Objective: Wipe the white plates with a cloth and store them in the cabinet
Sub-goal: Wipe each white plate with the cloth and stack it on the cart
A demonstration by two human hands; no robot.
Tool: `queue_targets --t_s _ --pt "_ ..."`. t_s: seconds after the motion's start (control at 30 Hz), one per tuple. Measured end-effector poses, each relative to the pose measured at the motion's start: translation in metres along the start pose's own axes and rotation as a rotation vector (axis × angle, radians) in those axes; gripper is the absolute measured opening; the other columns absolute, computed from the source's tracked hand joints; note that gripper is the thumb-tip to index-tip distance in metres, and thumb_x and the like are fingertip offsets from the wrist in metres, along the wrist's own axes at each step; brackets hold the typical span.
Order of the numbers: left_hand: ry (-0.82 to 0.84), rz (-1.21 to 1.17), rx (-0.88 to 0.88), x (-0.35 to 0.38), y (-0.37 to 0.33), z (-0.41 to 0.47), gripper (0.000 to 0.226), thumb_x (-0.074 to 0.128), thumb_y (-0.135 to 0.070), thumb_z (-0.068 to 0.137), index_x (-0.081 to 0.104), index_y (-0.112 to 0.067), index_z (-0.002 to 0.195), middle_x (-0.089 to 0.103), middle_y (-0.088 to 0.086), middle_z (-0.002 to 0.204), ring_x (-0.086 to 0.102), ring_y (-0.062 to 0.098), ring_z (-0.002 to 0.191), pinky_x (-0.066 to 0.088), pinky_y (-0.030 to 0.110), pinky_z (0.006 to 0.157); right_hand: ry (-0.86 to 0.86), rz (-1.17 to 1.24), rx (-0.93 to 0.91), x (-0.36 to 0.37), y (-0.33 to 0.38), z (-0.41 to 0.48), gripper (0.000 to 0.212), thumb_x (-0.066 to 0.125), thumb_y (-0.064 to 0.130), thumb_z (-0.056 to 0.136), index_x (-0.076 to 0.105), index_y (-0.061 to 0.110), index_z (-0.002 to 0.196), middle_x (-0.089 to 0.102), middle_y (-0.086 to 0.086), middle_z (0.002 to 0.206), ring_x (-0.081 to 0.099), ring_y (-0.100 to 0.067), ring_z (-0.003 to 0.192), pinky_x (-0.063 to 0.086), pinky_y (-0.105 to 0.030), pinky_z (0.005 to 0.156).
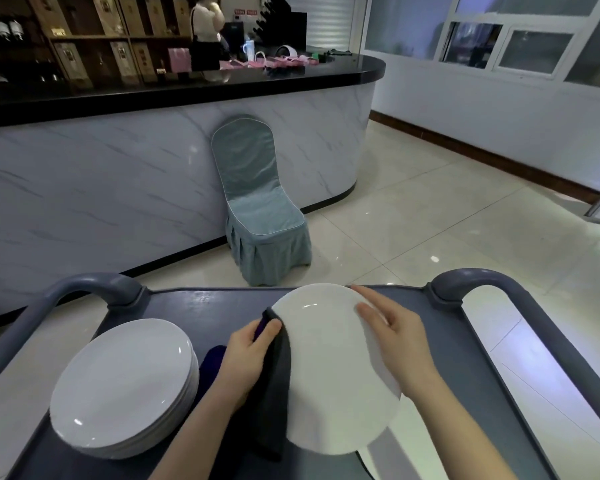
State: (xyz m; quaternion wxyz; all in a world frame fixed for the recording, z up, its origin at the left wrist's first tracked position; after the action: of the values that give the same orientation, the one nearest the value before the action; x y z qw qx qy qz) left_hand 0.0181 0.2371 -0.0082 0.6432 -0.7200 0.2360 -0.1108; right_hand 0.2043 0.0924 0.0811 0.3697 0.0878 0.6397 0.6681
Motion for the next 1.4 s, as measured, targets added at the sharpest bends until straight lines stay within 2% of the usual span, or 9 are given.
queue_targets --t_s 0.13,0.33,0.5,0.6,0.83,0.93,1.1,1.17,1.4 --pt "-0.043 0.115 0.061 -0.01 -0.002 0.001 0.03 0.063 -0.034 0.092 0.063 -0.01 0.073 0.062 -0.009 0.061 0.05 -0.001 0.056 0.041 0.011 0.052 -0.047 0.017 0.026 0.007 -0.011 -0.019 0.032 0.056 0.014 0.1 0.067 0.036 0.12 0.065 0.033 0.118 0.055 0.017 0.113 0.038 -0.004 0.095" --pt "0.437 0.447 0.359 0.024 -0.057 -0.001 0.029 0.066 -0.049 0.079 0.058 -0.024 0.067 0.053 -0.014 0.06 0.045 -0.002 0.058 0.036 0.016 0.055 0.303 -0.119 -0.11 0.043 0.014 -0.016 0.029 0.062 0.017 0.097 0.07 0.032 0.121 0.067 0.025 0.118 0.056 0.016 0.113 0.038 -0.003 0.092" --pt "-0.001 0.012 0.075 -0.014 -0.013 -0.004 0.032 0.061 -0.032 0.094 0.064 -0.027 0.063 0.06 -0.014 0.058 0.05 -0.004 0.053 0.04 0.011 0.05 -0.002 0.03 -0.052 0.007 0.012 -0.007 0.033 0.059 0.015 0.098 0.07 0.042 0.112 0.068 0.035 0.11 0.058 0.015 0.11 0.039 -0.002 0.09" --pt "-0.05 0.044 -0.06 -0.016 0.012 -0.009 0.037 0.06 -0.038 0.094 0.053 -0.018 0.063 0.05 -0.009 0.057 0.043 0.004 0.055 0.035 0.015 0.048 0.016 -0.033 -0.023 0.014 0.002 -0.012 0.031 0.057 0.015 0.099 0.07 0.033 0.121 0.067 0.033 0.114 0.057 0.015 0.111 0.04 -0.006 0.094" --pt "0.379 0.291 0.234 0.013 -0.031 -0.004 0.038 0.065 -0.051 0.079 0.067 -0.013 0.079 0.064 -0.002 0.069 0.054 0.002 0.064 0.043 0.019 0.061 0.389 -0.227 -0.129 0.057 0.013 -0.012 0.028 0.062 0.021 0.097 0.07 0.031 0.122 0.067 0.027 0.117 0.054 0.02 0.111 0.036 -0.002 0.092" --pt "0.25 0.133 0.148 -0.002 -0.028 0.0 0.024 0.064 -0.044 0.088 0.072 -0.022 0.084 0.074 -0.001 0.08 0.063 0.006 0.073 0.049 0.019 0.065 0.251 -0.156 -0.119 0.036 0.019 0.003 0.028 0.064 0.02 0.096 0.071 0.033 0.119 0.068 0.027 0.112 0.057 0.018 0.109 0.039 -0.005 0.093" --pt "-0.428 -0.411 -0.262 -0.012 0.022 -0.019 0.028 0.061 -0.039 0.093 0.071 -0.013 0.089 0.072 0.001 0.088 0.064 0.017 0.082 0.053 0.034 0.079 -0.404 0.216 0.066 0.021 0.006 -0.01 0.032 0.053 0.018 0.1 0.065 0.041 0.118 0.061 0.046 0.097 0.052 0.028 0.098 0.034 0.005 0.08" --pt "-0.558 -0.504 -0.303 -0.005 0.026 -0.03 0.031 0.06 -0.038 0.095 0.068 -0.009 0.101 0.067 0.002 0.095 0.061 0.02 0.088 0.051 0.036 0.085 -0.535 0.256 0.126 0.037 -0.002 -0.026 0.032 0.047 0.021 0.103 0.058 0.044 0.122 0.057 0.046 0.101 0.048 0.031 0.095 0.033 0.006 0.077" --pt "-0.423 -0.284 -0.078 -0.035 -0.007 -0.013 0.023 0.059 -0.035 0.096 0.067 -0.019 0.082 0.07 -0.004 0.083 0.061 0.014 0.079 0.05 0.032 0.075 -0.166 0.193 0.089 0.029 -0.012 0.004 0.029 0.06 0.023 0.096 0.049 0.045 0.112 0.061 0.037 0.093 0.061 0.01 0.082 0.045 -0.016 0.068"
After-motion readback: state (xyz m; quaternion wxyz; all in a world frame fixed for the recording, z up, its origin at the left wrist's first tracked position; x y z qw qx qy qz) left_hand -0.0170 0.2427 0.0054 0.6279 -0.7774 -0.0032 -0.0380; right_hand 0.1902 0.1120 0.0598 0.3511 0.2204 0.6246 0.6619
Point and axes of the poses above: each hand's wrist, its own z-axis towards the middle knuckle, its own x-axis out of the palm, y = z × x, the point moved 8 cm from there along z, towards the middle knuckle
